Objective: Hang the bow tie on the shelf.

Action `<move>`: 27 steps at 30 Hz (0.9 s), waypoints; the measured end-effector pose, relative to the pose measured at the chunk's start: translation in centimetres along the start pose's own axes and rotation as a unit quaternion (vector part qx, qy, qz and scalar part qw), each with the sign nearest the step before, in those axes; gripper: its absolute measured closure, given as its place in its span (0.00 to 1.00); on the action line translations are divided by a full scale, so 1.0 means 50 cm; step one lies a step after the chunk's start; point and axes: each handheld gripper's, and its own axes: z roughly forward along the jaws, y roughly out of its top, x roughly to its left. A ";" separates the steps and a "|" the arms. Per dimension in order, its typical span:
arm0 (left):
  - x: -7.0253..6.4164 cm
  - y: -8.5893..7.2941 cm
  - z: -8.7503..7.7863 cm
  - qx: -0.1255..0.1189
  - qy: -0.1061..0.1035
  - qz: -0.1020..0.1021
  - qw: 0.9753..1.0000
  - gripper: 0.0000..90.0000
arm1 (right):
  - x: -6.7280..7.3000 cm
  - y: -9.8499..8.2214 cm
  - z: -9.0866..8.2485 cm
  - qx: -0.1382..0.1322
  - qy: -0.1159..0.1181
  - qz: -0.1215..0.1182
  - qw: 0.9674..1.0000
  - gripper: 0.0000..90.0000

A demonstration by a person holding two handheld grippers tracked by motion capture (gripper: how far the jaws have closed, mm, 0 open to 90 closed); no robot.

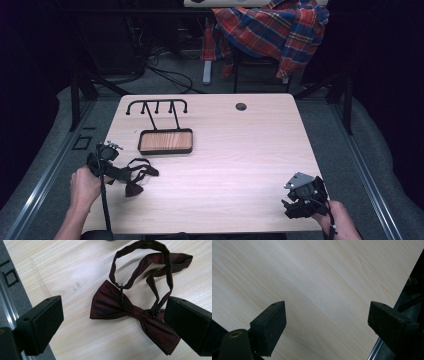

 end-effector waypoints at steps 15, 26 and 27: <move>0.017 -0.008 0.000 -0.019 -0.005 -0.019 1.000 0.14 | 0.003 0.003 0.002 0.001 0.001 -0.002 1.000 0.16; 0.027 0.001 0.005 -0.022 -0.008 -0.023 0.999 0.16 | 0.003 0.002 0.002 0.000 0.000 -0.001 1.000 0.16; 0.030 0.004 0.006 -0.026 -0.010 -0.025 0.999 0.16 | 0.003 0.002 0.002 0.001 0.000 -0.002 1.000 0.16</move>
